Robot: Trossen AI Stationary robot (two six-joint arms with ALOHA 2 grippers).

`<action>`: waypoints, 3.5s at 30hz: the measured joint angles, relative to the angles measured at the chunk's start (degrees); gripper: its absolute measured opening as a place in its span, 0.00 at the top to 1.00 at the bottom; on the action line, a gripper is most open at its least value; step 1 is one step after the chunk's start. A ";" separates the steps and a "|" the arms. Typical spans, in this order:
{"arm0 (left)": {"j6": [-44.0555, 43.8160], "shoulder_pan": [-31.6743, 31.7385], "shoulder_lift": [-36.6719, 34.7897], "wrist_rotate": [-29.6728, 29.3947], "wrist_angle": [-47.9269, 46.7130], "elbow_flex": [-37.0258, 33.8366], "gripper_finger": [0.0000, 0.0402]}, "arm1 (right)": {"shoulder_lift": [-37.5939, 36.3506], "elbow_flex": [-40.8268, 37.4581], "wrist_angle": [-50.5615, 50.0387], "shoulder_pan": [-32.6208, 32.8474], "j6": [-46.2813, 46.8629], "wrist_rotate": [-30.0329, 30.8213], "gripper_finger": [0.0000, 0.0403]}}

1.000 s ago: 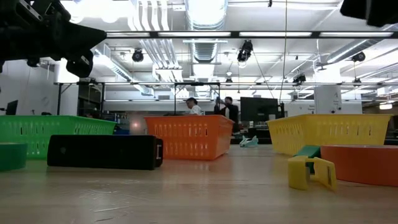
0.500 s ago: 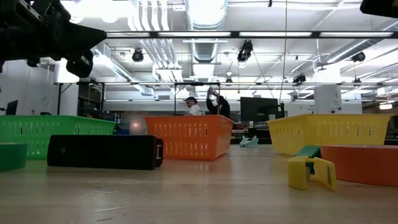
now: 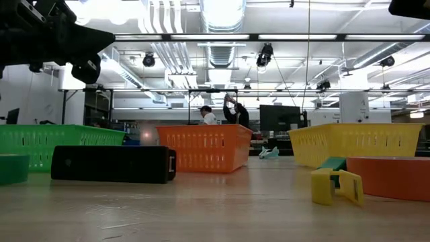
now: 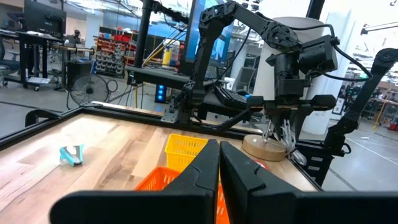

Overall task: Pick and place Stapler, Stapler remover, tape
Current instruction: Put the red tape into the yellow bin

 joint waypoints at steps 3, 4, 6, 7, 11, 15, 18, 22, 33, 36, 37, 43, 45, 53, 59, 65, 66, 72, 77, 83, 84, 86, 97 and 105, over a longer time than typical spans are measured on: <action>0.00 0.01 -0.01 0.01 -0.01 0.00 0.96 | 0.00 0.00 0.01 0.00 0.00 -0.04 0.61; 0.00 0.01 0.00 0.01 0.01 0.00 0.96 | 0.00 0.00 0.01 0.00 0.00 -0.09 0.61; 0.00 0.01 -0.01 0.01 0.01 -0.01 0.96 | 0.00 0.00 0.01 0.00 0.02 -0.54 0.60; 0.00 0.00 0.01 0.00 0.01 0.00 0.96 | 0.00 0.00 0.01 0.00 0.02 -0.80 0.60; 0.00 0.00 0.01 0.00 -0.01 0.00 0.96 | 0.00 0.00 0.01 0.00 0.34 -1.24 0.60; 0.00 0.00 0.00 -0.01 0.01 0.00 0.96 | 0.00 0.00 0.03 0.23 0.61 -1.70 0.62; 0.00 0.01 0.00 -0.01 0.00 0.00 0.96 | 0.00 0.00 0.03 0.52 0.87 -1.70 0.63; 0.00 0.01 -0.01 -0.01 0.01 -0.01 0.96 | 0.02 0.00 0.05 0.63 0.88 -1.65 0.63; 0.00 0.01 0.01 0.00 0.00 0.00 0.96 | 0.02 0.00 0.10 0.92 0.90 -1.51 0.64; 0.00 0.01 0.01 0.00 0.00 0.00 0.96 | 0.02 0.00 0.10 0.96 0.88 -1.49 0.65; 0.00 0.01 -0.01 -0.01 0.00 0.00 0.96 | 0.02 0.00 0.12 0.96 0.88 -1.49 0.65; 0.00 0.00 -0.01 0.00 -0.01 0.00 0.96 | 0.02 0.00 0.12 0.96 1.53 -1.49 0.64; 0.00 0.01 -0.01 -0.01 0.01 0.00 0.96 | 0.02 0.00 0.12 0.96 1.51 -1.49 0.64; 0.00 -0.01 -0.01 0.00 0.01 0.00 0.96 | 0.02 -0.30 0.25 1.42 4.29 -2.28 0.65; 0.00 -0.01 -0.01 0.00 0.01 -0.01 0.96 | 0.13 -2.70 0.98 3.27 7.81 -3.06 0.64; 0.00 0.01 -0.01 -0.01 -0.01 -0.02 0.96 | 3.36 -5.40 0.34 2.43 6.19 -4.66 0.63; 0.00 0.00 0.01 0.00 -0.01 0.00 0.96 | 3.84 -5.89 0.31 2.00 5.74 -5.50 0.63; 0.00 0.00 -0.01 -0.01 -0.01 0.00 0.96 | 6.66 -6.88 0.16 -0.33 2.02 -7.11 0.63; 0.00 0.00 -0.01 -0.01 -0.02 0.00 0.96 | 8.12 -6.88 0.17 -1.10 -0.14 -8.37 0.62; 0.00 0.00 -0.01 0.01 -0.01 0.00 0.96 | 9.04 -6.88 0.53 -1.75 -1.95 -8.45 0.65; 0.00 0.00 -0.01 -0.01 -0.03 0.00 0.96 | 9.44 -6.88 0.75 -1.88 -2.09 -8.50 0.65; 0.00 -0.01 -0.01 -0.01 -0.03 0.00 0.96 | 10.15 -6.88 0.94 -2.10 -2.56 -8.70 0.67; 0.00 -0.01 -0.01 -0.01 -0.03 0.00 0.96 | 10.93 -6.82 0.93 -2.47 -4.11 -8.61 0.78; 0.00 0.00 -0.01 -0.01 -0.03 -0.01 0.96 | 10.27 -6.82 0.88 -3.28 -6.12 -8.58 0.92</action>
